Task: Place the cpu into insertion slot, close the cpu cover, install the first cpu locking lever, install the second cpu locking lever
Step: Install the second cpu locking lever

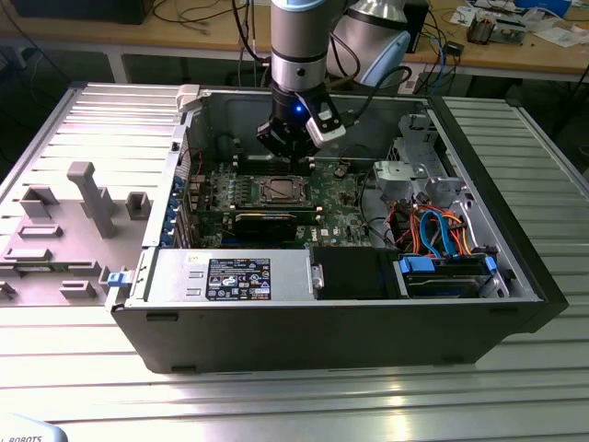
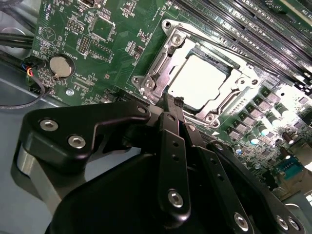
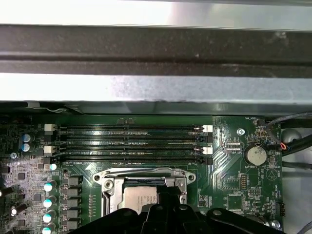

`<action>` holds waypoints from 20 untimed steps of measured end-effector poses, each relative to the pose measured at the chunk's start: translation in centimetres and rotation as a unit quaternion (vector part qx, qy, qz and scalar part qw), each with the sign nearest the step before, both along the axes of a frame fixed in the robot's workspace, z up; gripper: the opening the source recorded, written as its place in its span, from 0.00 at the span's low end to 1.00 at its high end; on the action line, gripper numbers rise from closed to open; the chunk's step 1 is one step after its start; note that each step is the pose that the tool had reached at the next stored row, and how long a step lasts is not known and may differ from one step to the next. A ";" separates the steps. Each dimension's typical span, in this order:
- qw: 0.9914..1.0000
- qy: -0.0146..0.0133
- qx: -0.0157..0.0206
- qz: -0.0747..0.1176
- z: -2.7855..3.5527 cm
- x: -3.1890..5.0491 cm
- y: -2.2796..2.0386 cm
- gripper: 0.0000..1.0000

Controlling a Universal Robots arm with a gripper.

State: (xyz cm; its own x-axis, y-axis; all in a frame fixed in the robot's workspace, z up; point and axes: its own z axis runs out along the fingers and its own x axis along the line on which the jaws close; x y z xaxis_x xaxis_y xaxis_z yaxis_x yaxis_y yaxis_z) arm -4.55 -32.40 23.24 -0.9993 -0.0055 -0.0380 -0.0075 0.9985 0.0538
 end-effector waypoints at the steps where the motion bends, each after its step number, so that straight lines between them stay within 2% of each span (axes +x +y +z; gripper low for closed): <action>1: 1.000 0.000 0.000 0.000 0.00 0.00 0.00 0.11; 6: 1.000 0.000 0.000 0.000 0.00 0.00 -0.07 0.11; 11: 1.000 0.000 0.000 0.000 0.02 0.00 -0.64 0.11; 14: 1.000 0.000 0.000 0.000 0.35 0.00 -0.68 0.11; 17: 1.000 0.000 0.000 0.000 1.00 0.00 -0.69 0.11; 20: 1.000 0.000 0.000 0.000 1.15 0.00 -0.87 0.11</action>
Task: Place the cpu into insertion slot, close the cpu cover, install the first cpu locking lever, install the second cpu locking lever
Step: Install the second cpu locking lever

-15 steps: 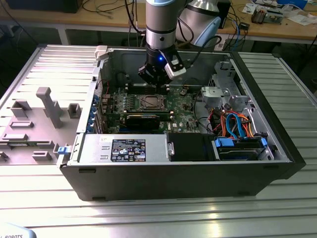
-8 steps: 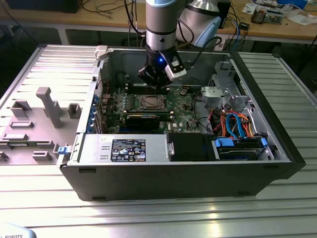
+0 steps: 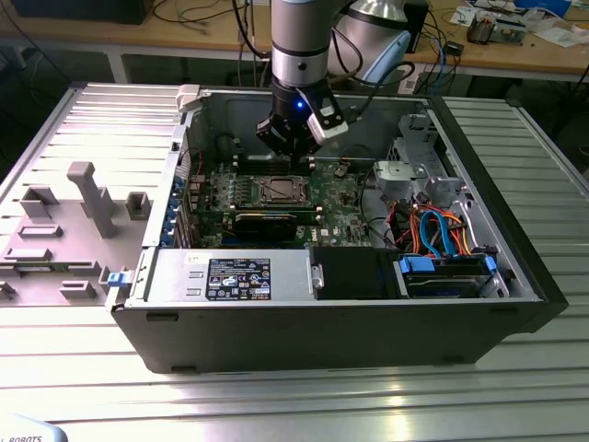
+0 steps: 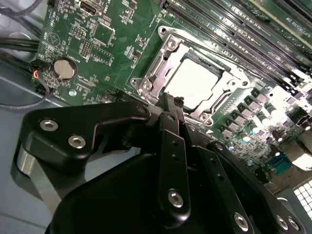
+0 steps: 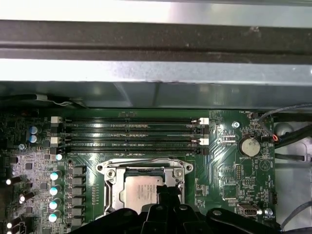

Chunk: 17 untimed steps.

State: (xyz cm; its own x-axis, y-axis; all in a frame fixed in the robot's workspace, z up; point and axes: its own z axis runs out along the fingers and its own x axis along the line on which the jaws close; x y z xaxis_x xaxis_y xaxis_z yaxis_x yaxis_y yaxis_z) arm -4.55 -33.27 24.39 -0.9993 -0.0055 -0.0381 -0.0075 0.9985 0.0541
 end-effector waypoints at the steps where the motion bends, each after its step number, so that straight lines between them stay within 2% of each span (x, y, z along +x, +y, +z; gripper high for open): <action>1: 1.000 0.000 0.000 0.000 0.00 0.00 -0.10 0.11; 5: 1.000 0.000 0.000 0.000 0.00 0.00 -0.44 0.11; 17: 1.000 0.000 0.000 0.000 0.00 0.00 -0.50 0.11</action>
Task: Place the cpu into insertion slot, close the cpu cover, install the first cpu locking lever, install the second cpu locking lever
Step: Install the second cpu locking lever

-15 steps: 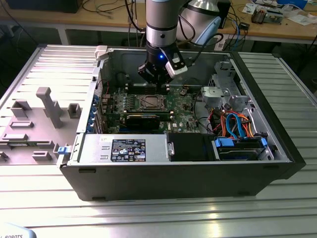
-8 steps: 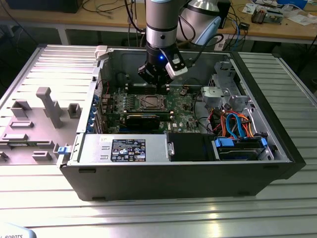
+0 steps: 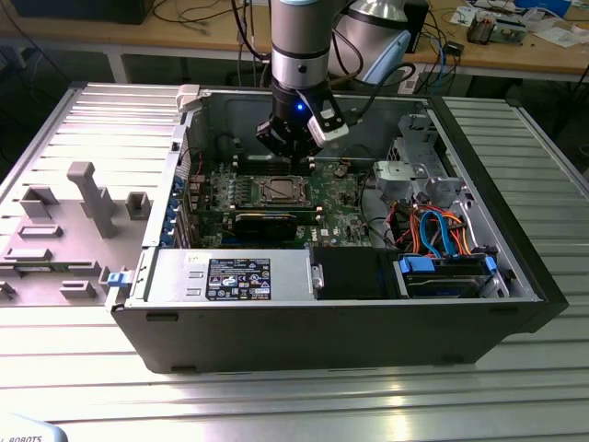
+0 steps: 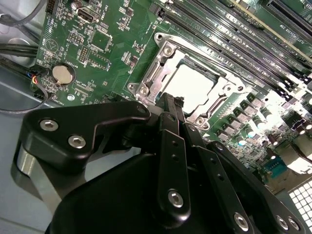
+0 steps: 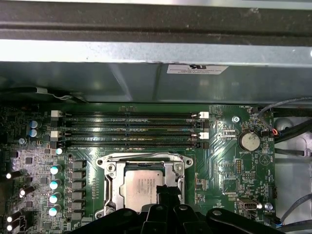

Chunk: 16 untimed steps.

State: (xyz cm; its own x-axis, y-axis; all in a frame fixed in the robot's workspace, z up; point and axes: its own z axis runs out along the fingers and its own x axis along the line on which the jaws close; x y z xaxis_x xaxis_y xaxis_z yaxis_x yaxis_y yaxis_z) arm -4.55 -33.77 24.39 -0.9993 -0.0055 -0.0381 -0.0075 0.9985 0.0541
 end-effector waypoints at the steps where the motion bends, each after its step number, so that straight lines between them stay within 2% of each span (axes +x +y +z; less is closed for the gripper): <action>1: 1.000 0.000 0.000 0.000 0.00 0.00 -0.03 0.11; 6: 1.000 0.000 0.000 0.000 -0.01 0.00 -0.51 0.11; 14: 1.000 0.000 0.000 0.000 0.48 0.01 -0.56 0.11; 16: 1.000 0.000 0.000 0.000 0.48 0.01 -0.76 0.11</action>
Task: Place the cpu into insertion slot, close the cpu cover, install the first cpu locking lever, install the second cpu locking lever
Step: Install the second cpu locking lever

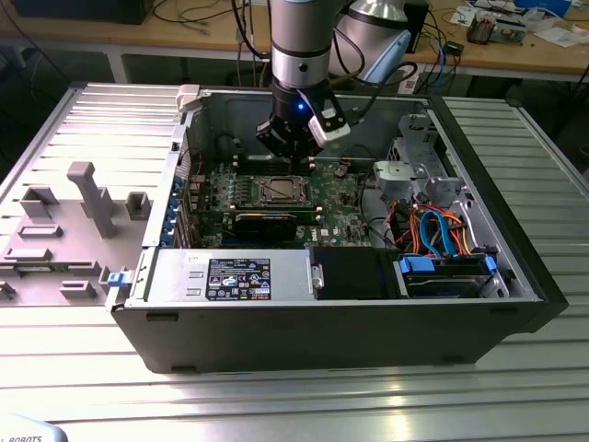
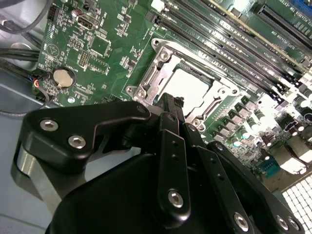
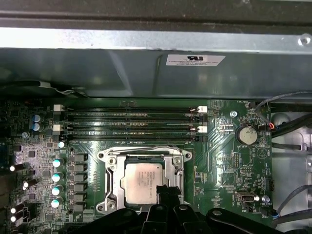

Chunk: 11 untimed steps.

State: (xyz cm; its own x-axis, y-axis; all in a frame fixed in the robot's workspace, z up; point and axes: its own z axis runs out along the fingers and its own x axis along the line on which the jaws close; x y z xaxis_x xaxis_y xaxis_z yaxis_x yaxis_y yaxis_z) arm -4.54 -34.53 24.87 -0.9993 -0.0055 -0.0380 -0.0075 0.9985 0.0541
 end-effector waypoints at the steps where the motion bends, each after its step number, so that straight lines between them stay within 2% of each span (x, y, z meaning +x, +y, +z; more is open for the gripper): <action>1: 1.000 0.000 0.000 0.000 0.00 0.00 -0.04 0.11; 11: 1.000 0.000 0.000 0.000 0.00 0.00 -0.13 0.11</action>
